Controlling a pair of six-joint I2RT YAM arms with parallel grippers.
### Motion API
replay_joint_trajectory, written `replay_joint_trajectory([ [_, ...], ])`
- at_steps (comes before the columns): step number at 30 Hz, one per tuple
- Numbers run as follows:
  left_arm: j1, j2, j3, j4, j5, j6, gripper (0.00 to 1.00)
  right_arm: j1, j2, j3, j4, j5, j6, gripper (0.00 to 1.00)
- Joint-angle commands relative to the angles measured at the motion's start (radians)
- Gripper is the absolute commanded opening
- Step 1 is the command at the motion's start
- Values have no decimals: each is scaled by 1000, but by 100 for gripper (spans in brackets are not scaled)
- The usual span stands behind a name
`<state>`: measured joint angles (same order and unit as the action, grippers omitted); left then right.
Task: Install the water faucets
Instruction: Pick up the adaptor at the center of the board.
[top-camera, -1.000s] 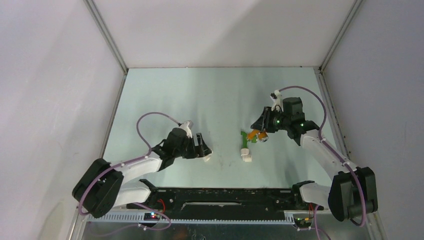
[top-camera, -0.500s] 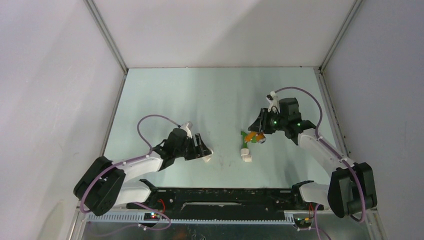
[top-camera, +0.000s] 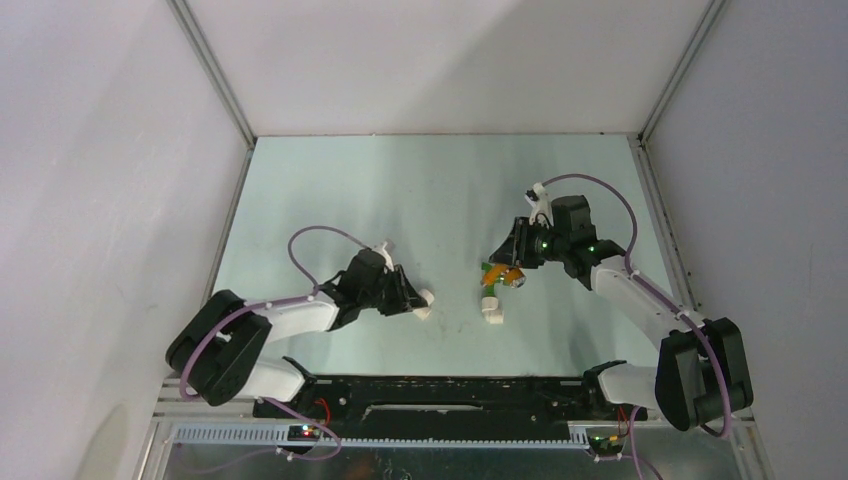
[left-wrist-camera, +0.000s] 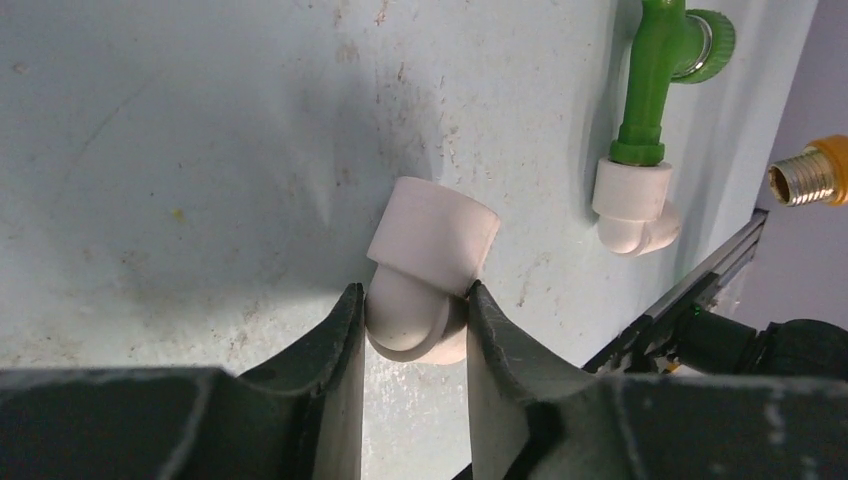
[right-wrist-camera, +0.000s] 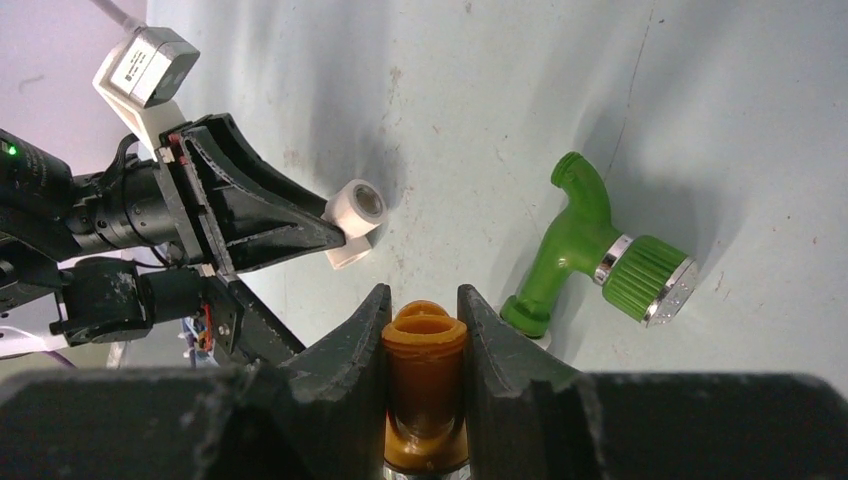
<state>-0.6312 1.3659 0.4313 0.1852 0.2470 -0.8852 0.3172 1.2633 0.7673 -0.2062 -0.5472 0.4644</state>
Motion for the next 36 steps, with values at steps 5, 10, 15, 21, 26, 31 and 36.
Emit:
replay_joint_trajectory([
  [5,-42,-30,62,-158,-75,203,0,5,-46,4,34,-84,31,0],
  [10,-64,-179,58,-158,-133,303,0,1,-113,4,36,-143,54,0],
  [15,-70,-409,12,-96,-116,485,0,5,-212,4,59,-214,65,0],
  [21,-71,-608,-16,-44,150,702,0,46,-275,4,188,-297,118,0],
  [26,-71,-706,-34,32,269,740,0,145,-297,4,347,-304,157,0],
  [31,-70,-746,-35,137,339,666,0,242,-340,4,438,-220,148,0],
  [36,-71,-740,-25,175,334,595,0,289,-340,4,516,-168,148,0],
])
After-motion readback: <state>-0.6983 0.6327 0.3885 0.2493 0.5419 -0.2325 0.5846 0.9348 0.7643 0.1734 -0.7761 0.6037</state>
